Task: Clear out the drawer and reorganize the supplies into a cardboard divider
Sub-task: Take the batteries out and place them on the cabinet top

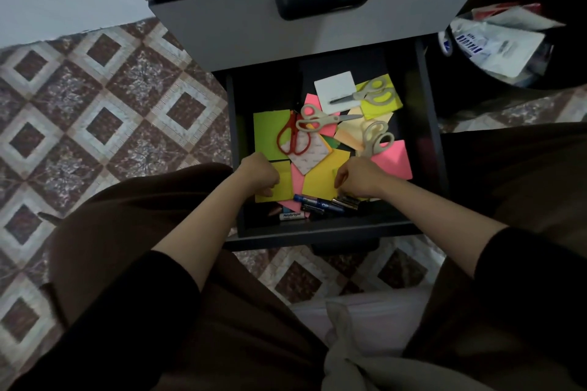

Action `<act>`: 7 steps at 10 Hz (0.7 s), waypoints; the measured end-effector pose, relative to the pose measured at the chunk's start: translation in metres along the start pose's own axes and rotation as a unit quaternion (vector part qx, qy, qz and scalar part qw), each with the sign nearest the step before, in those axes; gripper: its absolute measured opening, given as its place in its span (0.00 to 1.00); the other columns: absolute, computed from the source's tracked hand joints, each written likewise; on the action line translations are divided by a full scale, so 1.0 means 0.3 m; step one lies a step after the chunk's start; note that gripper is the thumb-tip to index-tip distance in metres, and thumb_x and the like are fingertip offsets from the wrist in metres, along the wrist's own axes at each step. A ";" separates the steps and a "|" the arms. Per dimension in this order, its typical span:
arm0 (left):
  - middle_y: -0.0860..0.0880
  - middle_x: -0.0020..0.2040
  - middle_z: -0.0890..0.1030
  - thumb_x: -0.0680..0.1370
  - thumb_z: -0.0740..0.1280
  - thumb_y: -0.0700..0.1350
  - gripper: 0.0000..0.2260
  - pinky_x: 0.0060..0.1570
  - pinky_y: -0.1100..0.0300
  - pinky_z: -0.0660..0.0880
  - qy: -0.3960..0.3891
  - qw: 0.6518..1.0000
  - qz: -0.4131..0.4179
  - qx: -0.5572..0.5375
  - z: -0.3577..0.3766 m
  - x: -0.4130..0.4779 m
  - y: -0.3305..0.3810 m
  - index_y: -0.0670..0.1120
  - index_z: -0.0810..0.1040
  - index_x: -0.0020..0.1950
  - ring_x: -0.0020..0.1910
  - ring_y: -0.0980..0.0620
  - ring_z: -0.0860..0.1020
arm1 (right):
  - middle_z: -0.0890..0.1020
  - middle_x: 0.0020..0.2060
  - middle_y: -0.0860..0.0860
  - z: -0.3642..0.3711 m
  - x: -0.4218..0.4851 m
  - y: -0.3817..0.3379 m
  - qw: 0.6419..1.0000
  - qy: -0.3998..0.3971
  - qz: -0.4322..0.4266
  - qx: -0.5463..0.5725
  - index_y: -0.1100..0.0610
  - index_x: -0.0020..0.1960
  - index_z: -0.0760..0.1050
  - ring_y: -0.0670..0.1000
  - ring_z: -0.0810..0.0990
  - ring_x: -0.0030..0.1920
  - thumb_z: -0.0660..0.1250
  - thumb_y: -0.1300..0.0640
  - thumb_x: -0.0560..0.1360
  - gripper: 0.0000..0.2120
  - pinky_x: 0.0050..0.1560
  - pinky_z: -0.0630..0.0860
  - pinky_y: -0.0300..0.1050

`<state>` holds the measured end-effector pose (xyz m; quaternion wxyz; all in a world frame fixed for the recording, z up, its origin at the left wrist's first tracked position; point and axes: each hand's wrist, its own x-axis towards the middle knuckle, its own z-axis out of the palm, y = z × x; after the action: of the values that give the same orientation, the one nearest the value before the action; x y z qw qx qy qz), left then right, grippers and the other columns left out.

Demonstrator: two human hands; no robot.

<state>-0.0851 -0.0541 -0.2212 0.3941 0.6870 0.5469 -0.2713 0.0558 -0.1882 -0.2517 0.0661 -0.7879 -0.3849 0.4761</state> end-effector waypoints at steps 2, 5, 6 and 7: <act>0.41 0.58 0.77 0.77 0.64 0.42 0.06 0.49 0.57 0.72 -0.059 0.984 0.014 0.167 0.063 -0.023 -0.023 0.42 0.75 0.53 0.56 0.43 0.76 | 0.82 0.50 0.61 0.018 0.016 0.018 1.000 0.003 0.010 -0.022 0.68 0.50 0.81 0.59 0.80 0.51 0.66 0.65 0.72 0.10 0.51 0.78 0.50; 0.40 0.55 0.80 0.77 0.61 0.37 0.09 0.54 0.53 0.75 -0.095 0.973 0.068 0.199 0.063 0.023 -0.056 0.39 0.80 0.52 0.55 0.43 0.78 | 0.81 0.50 0.62 0.025 0.030 0.033 0.999 0.010 0.039 -0.025 0.68 0.51 0.80 0.59 0.80 0.50 0.63 0.66 0.72 0.10 0.52 0.78 0.53; 0.41 0.54 0.81 0.75 0.63 0.32 0.11 0.52 0.57 0.77 -0.122 0.982 0.074 0.124 0.066 0.035 -0.059 0.37 0.80 0.55 0.52 0.47 0.79 | 0.81 0.50 0.63 0.027 0.034 0.039 0.999 0.003 0.049 -0.004 0.70 0.51 0.80 0.60 0.79 0.51 0.62 0.68 0.72 0.11 0.52 0.78 0.55; 0.43 0.54 0.81 0.73 0.65 0.29 0.14 0.46 0.64 0.75 -0.144 0.982 0.083 0.093 0.081 0.023 -0.047 0.38 0.81 0.56 0.51 0.50 0.78 | 0.81 0.50 0.65 0.030 0.031 0.044 0.998 -0.004 0.052 0.019 0.72 0.52 0.79 0.62 0.79 0.52 0.61 0.69 0.72 0.13 0.53 0.77 0.56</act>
<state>-0.0956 -0.0696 -0.2434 0.4243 0.7176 0.3973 -0.3836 0.0582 -0.1935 -0.2692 0.0550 -0.8035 -0.3349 0.4891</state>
